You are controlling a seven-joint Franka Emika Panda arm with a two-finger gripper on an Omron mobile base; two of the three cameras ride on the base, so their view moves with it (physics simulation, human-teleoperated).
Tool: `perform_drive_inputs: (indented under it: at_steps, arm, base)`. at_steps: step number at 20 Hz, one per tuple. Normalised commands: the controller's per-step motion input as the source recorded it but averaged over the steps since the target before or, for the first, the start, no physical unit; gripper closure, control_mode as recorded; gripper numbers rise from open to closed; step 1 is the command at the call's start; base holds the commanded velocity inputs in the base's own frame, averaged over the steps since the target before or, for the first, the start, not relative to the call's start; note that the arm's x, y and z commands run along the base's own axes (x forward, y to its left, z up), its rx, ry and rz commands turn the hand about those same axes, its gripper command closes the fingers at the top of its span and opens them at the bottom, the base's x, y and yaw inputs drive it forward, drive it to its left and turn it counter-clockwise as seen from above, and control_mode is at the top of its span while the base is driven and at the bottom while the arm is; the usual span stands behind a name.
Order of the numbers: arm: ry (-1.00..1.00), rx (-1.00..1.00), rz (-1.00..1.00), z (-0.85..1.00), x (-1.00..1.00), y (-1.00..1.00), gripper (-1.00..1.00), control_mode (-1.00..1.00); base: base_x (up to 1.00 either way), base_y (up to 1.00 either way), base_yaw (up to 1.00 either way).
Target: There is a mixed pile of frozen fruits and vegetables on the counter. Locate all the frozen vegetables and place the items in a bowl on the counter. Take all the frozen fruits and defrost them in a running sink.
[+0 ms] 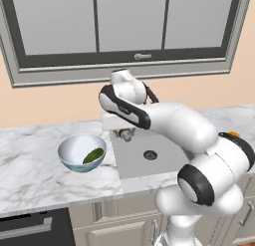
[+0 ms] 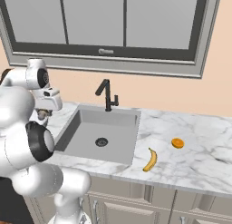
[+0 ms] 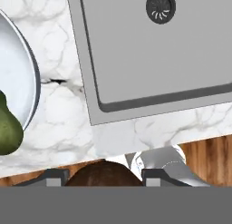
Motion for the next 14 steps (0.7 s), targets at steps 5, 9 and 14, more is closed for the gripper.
perform_drive_inputs:
  at_steps: [5, 9, 14]
  arm:
    - [-0.09, -0.05, 0.08, 0.04, 0.52, 0.96, 1.00, -1.00]
    - [0.04, -0.05, 0.03, 0.00, 0.62, 1.00, 1.00, -1.00]
    - [0.02, -0.07, 0.00, -0.07, 0.39, 1.00, 1.00, -1.00]
  base:
    - [0.00, 0.00, 0.00]
    - [0.00, 0.00, 0.00]
    - [0.00, 0.00, 0.00]
